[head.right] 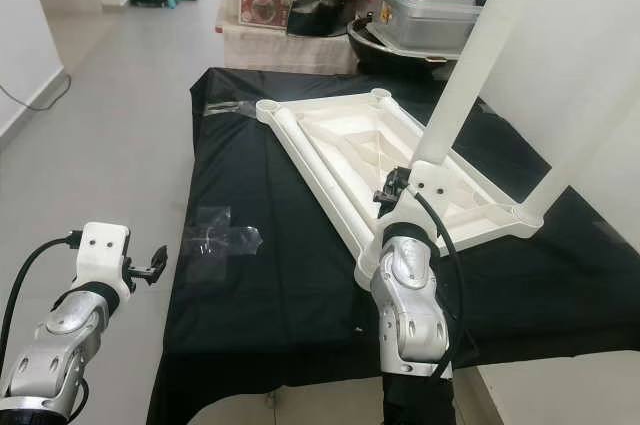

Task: Building children table

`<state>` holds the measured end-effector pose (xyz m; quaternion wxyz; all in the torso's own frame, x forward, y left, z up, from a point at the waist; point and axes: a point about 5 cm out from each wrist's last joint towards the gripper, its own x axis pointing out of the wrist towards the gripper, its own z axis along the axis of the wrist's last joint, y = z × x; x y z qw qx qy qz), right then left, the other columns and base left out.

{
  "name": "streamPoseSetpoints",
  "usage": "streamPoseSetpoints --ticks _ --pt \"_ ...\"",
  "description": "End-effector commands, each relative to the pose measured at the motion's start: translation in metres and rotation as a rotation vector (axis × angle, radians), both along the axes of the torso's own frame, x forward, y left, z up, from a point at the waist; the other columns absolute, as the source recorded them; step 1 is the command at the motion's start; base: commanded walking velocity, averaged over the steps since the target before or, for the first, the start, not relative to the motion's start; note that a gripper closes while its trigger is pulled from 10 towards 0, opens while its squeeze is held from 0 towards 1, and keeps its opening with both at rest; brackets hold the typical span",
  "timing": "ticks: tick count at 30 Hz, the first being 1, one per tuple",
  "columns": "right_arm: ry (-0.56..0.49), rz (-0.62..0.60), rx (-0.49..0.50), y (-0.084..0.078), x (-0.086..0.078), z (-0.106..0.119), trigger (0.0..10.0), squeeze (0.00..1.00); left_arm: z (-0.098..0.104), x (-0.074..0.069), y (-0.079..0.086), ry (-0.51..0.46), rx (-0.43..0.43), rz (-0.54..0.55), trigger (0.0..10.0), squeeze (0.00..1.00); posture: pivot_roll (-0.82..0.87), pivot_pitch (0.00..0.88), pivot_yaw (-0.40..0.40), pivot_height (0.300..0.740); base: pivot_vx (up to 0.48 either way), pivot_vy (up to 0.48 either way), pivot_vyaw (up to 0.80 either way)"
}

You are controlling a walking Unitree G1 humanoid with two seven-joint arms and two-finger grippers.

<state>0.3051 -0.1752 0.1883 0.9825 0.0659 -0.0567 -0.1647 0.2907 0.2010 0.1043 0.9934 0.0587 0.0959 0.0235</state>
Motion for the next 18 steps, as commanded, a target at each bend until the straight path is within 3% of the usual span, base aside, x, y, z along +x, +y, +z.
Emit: streamPoseSetpoints --ticks 1,2,6,7,18 --pt "0.057 -0.007 0.036 -0.004 0.000 -0.013 10.0 0.44 -0.003 -0.001 -0.001 0.009 0.019 -0.013 10.0 0.00 0.03 0.000 -0.077 0.740 0.000 0.000 0.00" --pt "0.029 -0.003 0.027 -0.003 0.000 -0.008 10.0 0.73 -0.003 -0.001 -0.002 0.010 0.018 -0.014 10.0 0.00 0.03 0.000 -0.076 0.740 0.000 0.000 0.00" --pt "0.004 -0.004 0.032 -0.003 -0.001 -0.004 10.0 0.74 -0.004 -0.001 -0.002 0.011 0.017 -0.015 10.0 0.00 0.03 0.000 -0.076 0.740 0.000 0.000 0.00" --pt "-0.012 -0.006 0.030 -0.003 -0.001 0.000 10.0 0.97 -0.004 -0.001 -0.002 0.011 0.017 -0.015 10.0 0.00 0.03 0.000 -0.076 0.740 0.000 0.000 0.00" --pt "-0.097 0.026 0.018 -0.001 -0.003 0.018 10.0 1.00 -0.004 0.000 -0.002 0.013 0.016 -0.017 10.0 0.00 0.02 0.000 -0.076 0.740 0.000 0.000 0.00"
